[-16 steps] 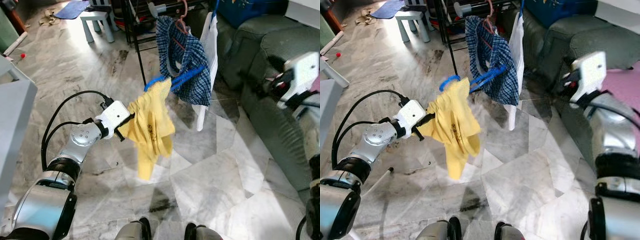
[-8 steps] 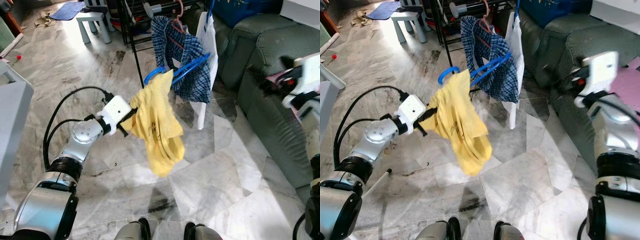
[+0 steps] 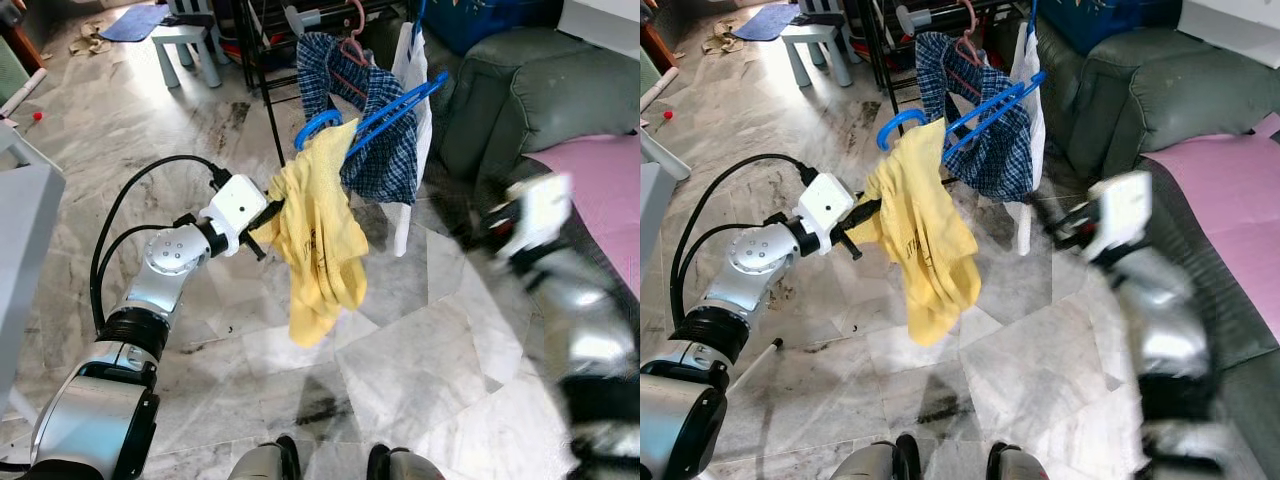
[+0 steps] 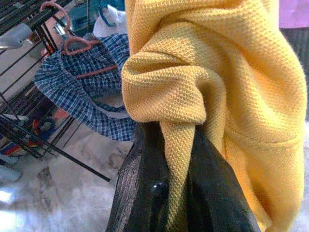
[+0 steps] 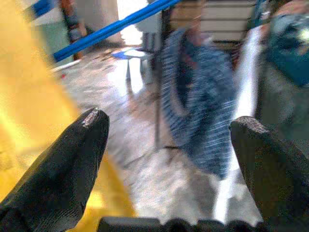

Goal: Hang hanger

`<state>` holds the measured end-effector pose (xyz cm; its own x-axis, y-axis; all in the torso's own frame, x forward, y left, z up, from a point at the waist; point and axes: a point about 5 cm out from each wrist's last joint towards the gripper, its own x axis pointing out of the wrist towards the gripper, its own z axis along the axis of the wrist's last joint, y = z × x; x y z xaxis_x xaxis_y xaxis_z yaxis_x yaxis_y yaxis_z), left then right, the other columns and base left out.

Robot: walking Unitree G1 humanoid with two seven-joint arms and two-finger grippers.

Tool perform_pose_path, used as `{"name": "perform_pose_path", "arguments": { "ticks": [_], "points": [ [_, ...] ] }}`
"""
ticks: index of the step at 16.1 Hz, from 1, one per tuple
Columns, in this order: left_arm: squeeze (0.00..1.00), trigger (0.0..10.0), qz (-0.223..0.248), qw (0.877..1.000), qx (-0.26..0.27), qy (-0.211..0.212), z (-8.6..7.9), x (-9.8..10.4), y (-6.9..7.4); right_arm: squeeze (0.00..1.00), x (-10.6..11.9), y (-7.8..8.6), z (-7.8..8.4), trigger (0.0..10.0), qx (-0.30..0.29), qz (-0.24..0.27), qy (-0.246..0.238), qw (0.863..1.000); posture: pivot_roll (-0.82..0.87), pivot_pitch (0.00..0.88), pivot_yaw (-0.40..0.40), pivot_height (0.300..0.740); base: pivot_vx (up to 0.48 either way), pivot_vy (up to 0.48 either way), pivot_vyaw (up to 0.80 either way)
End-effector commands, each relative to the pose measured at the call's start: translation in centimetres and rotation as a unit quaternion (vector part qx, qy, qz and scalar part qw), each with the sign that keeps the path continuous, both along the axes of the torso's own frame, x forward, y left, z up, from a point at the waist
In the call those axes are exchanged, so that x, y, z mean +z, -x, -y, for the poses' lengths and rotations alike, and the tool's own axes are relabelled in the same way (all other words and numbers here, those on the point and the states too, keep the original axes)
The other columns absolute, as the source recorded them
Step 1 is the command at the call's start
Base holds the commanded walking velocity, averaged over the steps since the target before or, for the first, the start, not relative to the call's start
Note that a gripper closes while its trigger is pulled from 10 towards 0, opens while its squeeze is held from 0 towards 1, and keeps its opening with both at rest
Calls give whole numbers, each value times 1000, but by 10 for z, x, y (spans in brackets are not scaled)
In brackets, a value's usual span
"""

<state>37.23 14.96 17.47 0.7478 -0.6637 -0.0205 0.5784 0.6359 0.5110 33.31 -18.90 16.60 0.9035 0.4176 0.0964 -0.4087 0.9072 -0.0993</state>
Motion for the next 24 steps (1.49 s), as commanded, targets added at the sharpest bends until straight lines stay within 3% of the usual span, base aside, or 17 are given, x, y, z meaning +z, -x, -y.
{"name": "perform_pose_path", "arguments": {
  "ticks": [1, 3, 7, 10, 13, 15, 18, 22, 23, 24],
  "points": [
    [0, 0, 21, 1000, -1, 23, -4, 14, 0, 0, 1, 6, -13, 10000, 28, 7, 19, 999, -52, 170, 63, 740, 0, 0, 0],
    [0, 0, 41, 998, -15, 35, -1, 25, 1, 0, -4, 11, -25, 10000, 72, -13, 0, 997, -45, 168, 67, 740, 0, 0, 0],
    [0, 0, 93, 993, -52, 56, 5, 55, 4, 0, -13, 15, -35, 10000, 91, -31, -10, 995, -37, 161, 69, 740, 0, 0, 0],
    [0, 0, 99, 991, -66, 62, 6, 62, 6, 0, -32, 23, -45, 10000, 114, -74, -32, 990, -34, 159, 68, 740, 0, 0, 0],
    [0, 0, 95, 990, -92, 43, 9, 64, 9, 0, -45, 31, -54, 10000, 158, -100, -17, 982, -30, 158, 71, 740, 0, 0, 0],
    [0, 0, 93, 987, -128, 43, 13, 65, 14, 0, -48, 29, -54, 10000, 157, -98, 0, 983, -30, 159, 69, 740, 0, 0, 0],
    [0, 0, 83, 977, -190, 54, 23, 66, 27, 0, -44, 20, -42, 10000, 117, -64, 49, 990, -30, 155, 62, 740, 0, 0, 0],
    [0, 0, 82, 966, -233, 73, 28, 75, 37, 0, -48, 12, -35, 10000, 92, -66, 39, 993, -28, 154, 58, 740, 0, 0, 0],
    [0, 0, 85, 965, -236, 79, 30, 78, 39, 0, -53, 13, -43, 0, 114, -83, 0, 990, -26, 154, 57, 740, 0, 0, 0],
    [0, 0, 86, 964, -237, 81, 31, 80, 39, 0, -56, 15, -49, 0, 133, -92, -15, 987, -22, 154, 55, 740, 0, 0, 0]
  ]
}}
